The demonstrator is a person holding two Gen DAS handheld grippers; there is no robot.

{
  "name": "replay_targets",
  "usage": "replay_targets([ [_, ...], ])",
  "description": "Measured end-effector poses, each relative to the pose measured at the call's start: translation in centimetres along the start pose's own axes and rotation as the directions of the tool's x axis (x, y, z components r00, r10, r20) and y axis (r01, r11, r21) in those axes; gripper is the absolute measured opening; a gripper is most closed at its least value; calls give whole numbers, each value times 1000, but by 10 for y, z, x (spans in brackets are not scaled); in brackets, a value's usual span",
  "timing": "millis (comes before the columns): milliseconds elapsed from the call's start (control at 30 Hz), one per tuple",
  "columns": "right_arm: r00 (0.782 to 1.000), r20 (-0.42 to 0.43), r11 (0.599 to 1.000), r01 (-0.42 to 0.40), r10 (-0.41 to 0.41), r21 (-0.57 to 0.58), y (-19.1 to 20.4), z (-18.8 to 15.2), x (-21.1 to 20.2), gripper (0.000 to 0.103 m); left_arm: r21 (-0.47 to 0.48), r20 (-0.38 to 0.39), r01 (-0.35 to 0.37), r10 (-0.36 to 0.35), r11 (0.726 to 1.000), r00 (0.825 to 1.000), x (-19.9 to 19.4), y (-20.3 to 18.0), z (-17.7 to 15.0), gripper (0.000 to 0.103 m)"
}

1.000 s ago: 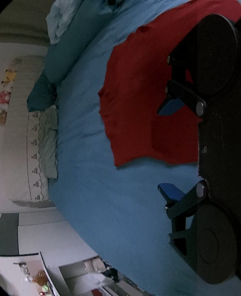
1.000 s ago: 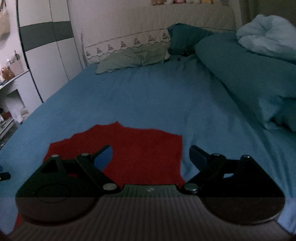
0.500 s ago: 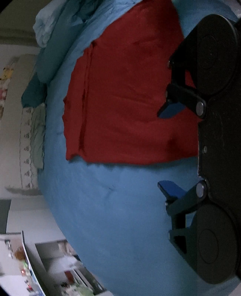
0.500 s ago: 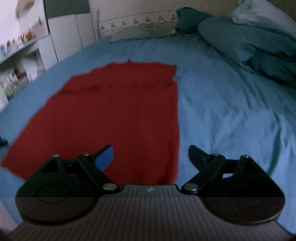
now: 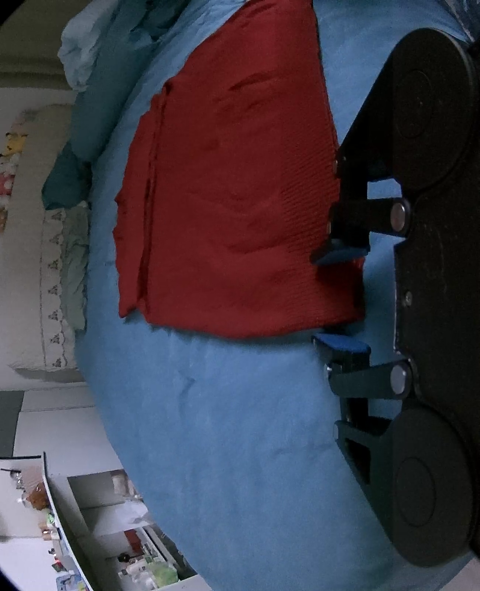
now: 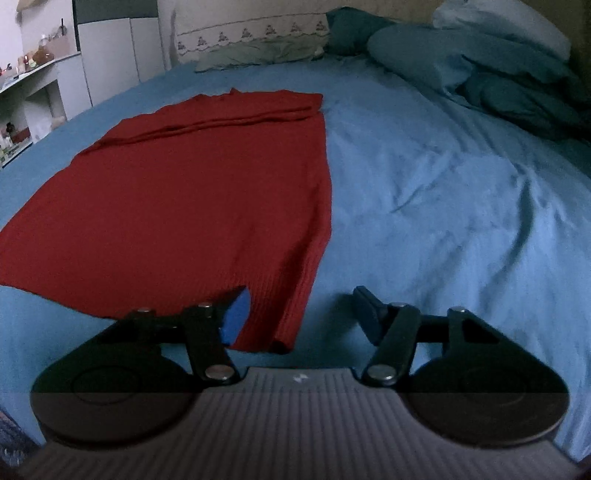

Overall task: Fold small clothes
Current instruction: 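Close both tools on the ribbed hem of the sweater, then lift the hem with both tools and fold it toward the collar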

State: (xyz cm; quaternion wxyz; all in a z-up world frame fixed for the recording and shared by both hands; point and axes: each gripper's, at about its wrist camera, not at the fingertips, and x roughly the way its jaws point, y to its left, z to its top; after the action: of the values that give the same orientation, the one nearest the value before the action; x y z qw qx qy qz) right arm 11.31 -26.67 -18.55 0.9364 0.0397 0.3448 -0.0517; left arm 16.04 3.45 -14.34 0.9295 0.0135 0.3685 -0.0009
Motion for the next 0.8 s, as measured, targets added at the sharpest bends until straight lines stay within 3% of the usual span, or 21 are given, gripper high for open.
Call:
replay_targets([
  [133,1000,-6,1000,-13,13,7,6,-1,-3,53,19,-17,8,-7,1000,1000,0,-3,3,30],
  [200,1000,-8,1000,-11,11,2,10,-2,-5,49,17,-25,11,-11,1000,1000,1,-6,3,25],
  [267,1000,-9,1000,-16,16,15,11,-3,-5,41,9,-32,20,-20,1000,999,2,-5,4,14],
  [400,999,-11,1000,-31,31,3,14,0,-6,22,10,-41,15,-14,1000,999,0,-8,8,7],
  [633,997,24,993,-77,75,91,1,20,-22,20,-9,29,21,-20,1000,999,-28,-8,32,5],
  [800,983,106,971,-169,152,167,-12,65,-34,20,-47,144,47,-40,998,989,-40,-7,86,5],
])
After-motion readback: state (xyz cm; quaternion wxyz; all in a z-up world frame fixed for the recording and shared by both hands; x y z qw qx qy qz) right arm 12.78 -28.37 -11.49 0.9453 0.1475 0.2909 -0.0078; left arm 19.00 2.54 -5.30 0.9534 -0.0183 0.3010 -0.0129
